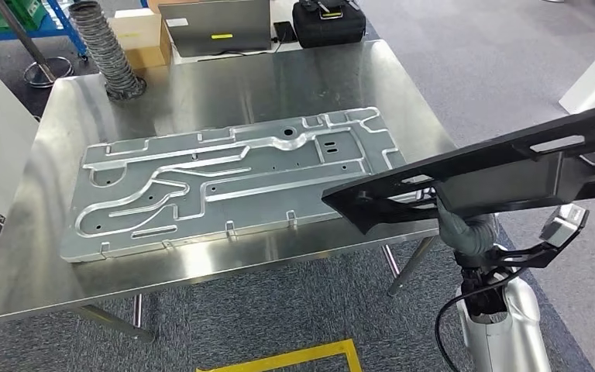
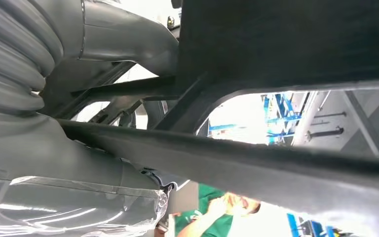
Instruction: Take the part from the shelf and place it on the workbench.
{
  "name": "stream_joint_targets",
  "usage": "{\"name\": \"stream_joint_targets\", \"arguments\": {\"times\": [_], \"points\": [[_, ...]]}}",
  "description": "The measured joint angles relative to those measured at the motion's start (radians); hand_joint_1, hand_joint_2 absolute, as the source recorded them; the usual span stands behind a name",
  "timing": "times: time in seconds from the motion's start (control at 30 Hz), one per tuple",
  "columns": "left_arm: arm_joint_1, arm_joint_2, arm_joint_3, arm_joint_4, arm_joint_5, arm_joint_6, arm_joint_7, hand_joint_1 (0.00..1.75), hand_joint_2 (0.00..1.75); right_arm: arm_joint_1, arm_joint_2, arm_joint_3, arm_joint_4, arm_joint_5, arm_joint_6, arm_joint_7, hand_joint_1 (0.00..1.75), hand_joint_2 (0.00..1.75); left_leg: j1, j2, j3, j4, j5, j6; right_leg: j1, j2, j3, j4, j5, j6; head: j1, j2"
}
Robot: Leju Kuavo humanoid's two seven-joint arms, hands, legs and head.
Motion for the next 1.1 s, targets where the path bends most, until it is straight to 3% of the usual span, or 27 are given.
{"name": "stream_joint_targets", "arguments": {"times": [0.07,0.1,0.13,0.2,0.23,0.27,0.4,0.47,0.53,0.57,0.6,0.63,0.7,0.77,0.87,0.93,1.0,1.07,1.1], "points": [[0.002,0.000,0.000,0.000,0.000,0.000,0.000,0.00,1.75,0.002,-0.006,0.000,0.007,-0.002,0.000,0.000,1.31,1.75,-0.002,0.000,0.013,0.001,-0.013,0.003,-0.003,0.000,-0.086,0.118,-0.021,0.006,0.000,0.000],[0.002,0.000,0.000,0.000,0.000,0.000,0.000,0.00,1.75,0.004,-0.008,0.000,0.010,-0.003,0.000,-0.001,1.31,1.75,-0.002,-0.001,0.022,0.002,-0.021,0.003,-0.004,0.000,-0.107,0.128,-0.002,0.008,0.000,0.000],[0.003,0.000,0.000,0.000,0.000,0.000,-0.001,0.00,1.75,0.004,-0.011,0.000,0.013,-0.004,0.000,-0.001,1.31,1.75,-0.002,-0.002,0.033,0.005,-0.030,0.000,-0.005,-0.001,-0.108,0.098,0.038,0.009,0.000,0.000],[0.006,0.000,0.000,0.000,0.000,-0.002,-0.004,0.00,1.75,0.003,-0.015,0.000,0.018,-0.004,0.000,-0.001,1.31,1.75,-0.002,-0.003,0.052,0.013,-0.053,-0.007,-0.005,-0.002,-0.070,-0.025,0.131,0.007,0.000,0.000],[0.006,0.000,0.001,0.000,0.001,-0.003,-0.007,0.00,1.75,0.002,-0.016,0.000,0.021,-0.002,0.000,0.000,1.31,1.75,-0.004,-0.003,0.056,0.021,-0.064,-0.013,-0.004,-0.002,-0.051,-0.077,0.155,0.003,0.000,0.000],[0.007,0.000,0.001,0.000,0.001,-0.004,-0.010,0.00,1.75,0.001,-0.017,0.001,0.025,0.001,-0.001,0.001,1.31,1.75,-0.005,-0.003,0.055,0.027,-0.072,-0.018,-0.003,-0.002,-0.042,-0.107,0.162,-0.003,0.000,0.000],[0.005,0.001,0.003,-0.001,0.004,-0.005,-0.023,0.00,1.75,-0.008,-0.022,0.004,0.041,0.023,-0.008,0.005,1.31,1.75,-0.008,-0.001,0.048,0.040,-0.093,-0.032,-0.004,0.000,-0.038,-0.122,0.142,-0.027,0.000,0.000],[0.004,0.002,0.003,-0.001,0.004,-0.006,-0.028,0.00,1.75,-0.025,-0.027,0.008,0.055,0.036,-0.014,0.004,1.31,1.75,-0.006,-0.001,0.016,0.113,-0.130,-0.043,-0.008,-0.002,-0.027,-0.128,0.136,-0.036,0.000,0.000],[0.004,0.002,0.004,-0.001,0.007,-0.007,-0.032,0.00,1.75,-0.043,-0.034,0.013,0.073,0.045,-0.020,0.004,1.31,1.75,-0.001,-0.001,-0.068,0.259,-0.181,-0.051,-0.009,-0.003,-0.022,-0.129,0.130,-0.040,0.000,0.000],[0.002,0.002,0.005,-0.001,0.008,-0.008,-0.033,0.00,1.75,-0.050,-0.037,0.015,0.083,0.049,-0.022,0.004,1.31,1.75,0.002,-0.001,-0.109,0.321,-0.193,-0.054,-0.009,-0.004,-0.019,-0.129,0.128,-0.040,0.000,0.000],[0.000,0.002,0.005,-0.001,0.010,-0.008,-0.034,0.00,1.75,-0.054,-0.039,0.018,0.093,0.054,-0.023,0.004,1.31,1.75,0.005,-0.001,-0.134,0.351,-0.185,-0.056,-0.009,-0.005,-0.016,-0.129,0.125,-0.040,0.000,0.000],[-0.001,0.002,0.005,-0.001,0.010,-0.008,-0.035,0.00,1.75,-0.058,-0.042,0.021,0.102,0.061,-0.025,0.004,1.31,1.75,0.006,-0.001,-0.139,0.338,-0.157,-0.056,-0.010,-0.004,-0.011,-0.129,0.123,-0.039,0.000,0.000],[0.000,0.001,0.006,-0.001,0.010,-0.007,-0.033,0.00,1.75,-0.074,-0.045,0.026,0.123,0.078,-0.031,0.004,1.31,1.75,0.009,0.000,-0.100,0.216,-0.065,-0.053,-0.011,-0.001,0.000,-0.129,0.117,-0.034,0.000,0.000],[0.002,0.000,0.006,-0.001,0.010,-0.007,-0.031,0.00,1.75,-0.102,-0.051,0.029,0.148,0.096,-0.041,0.004,1.31,1.75,0.006,0.000,-0.058,0.098,-0.012,-0.045,-0.009,0.004,0.002,-0.128,0.115,-0.024,0.000,0.000],[0.002,-0.002,0.007,-0.001,0.008,-0.010,-0.030,0.00,1.75,-0.153,-0.067,0.031,0.193,0.126,-0.063,0.005,1.31,1.75,0.002,-0.002,-0.049,0.058,-0.013,-0.029,-0.007,0.006,-0.005,-0.133,0.121,-0.003,0.000,0.000],[0.002,-0.005,0.008,-0.001,0.004,-0.012,-0.030,0.00,1.75,-0.184,-0.078,0.031,0.217,0.160,-0.090,0.004,1.31,1.75,0.004,-0.003,-0.046,0.048,-0.005,-0.015,-0.009,0.003,-0.011,-0.118,0.110,0.008,0.000,0.000],[0.001,-0.008,0.008,-0.001,-0.002,-0.015,-0.030,0.00,1.75,-0.218,-0.094,0.032,0.241,0.214,-0.129,0.002,1.31,1.75,0.004,-0.003,-0.041,0.040,0.000,-0.005,-0.010,0.001,-0.053,-0.027,0.061,0.012,0.000,0.000],[0.002,-0.010,0.008,-0.001,-0.007,-0.017,-0.030,0.00,1.75,-0.248,-0.115,0.032,0.271,0.266,-0.164,0.000,1.31,1.75,-0.001,-0.003,-0.040,0.040,-0.001,0.001,-0.009,0.001,-0.121,0.106,0.009,0.014,0.000,0.000],[0.003,-0.011,0.008,-0.001,-0.009,-0.017,-0.030,0.00,1.75,-0.260,-0.125,0.033,0.288,0.288,-0.177,-0.002,1.31,1.75,-0.003,-0.003,-0.040,0.041,-0.002,0.003,-0.009,0.001,-0.142,0.144,0.004,0.015,0.000,0.000]]}}
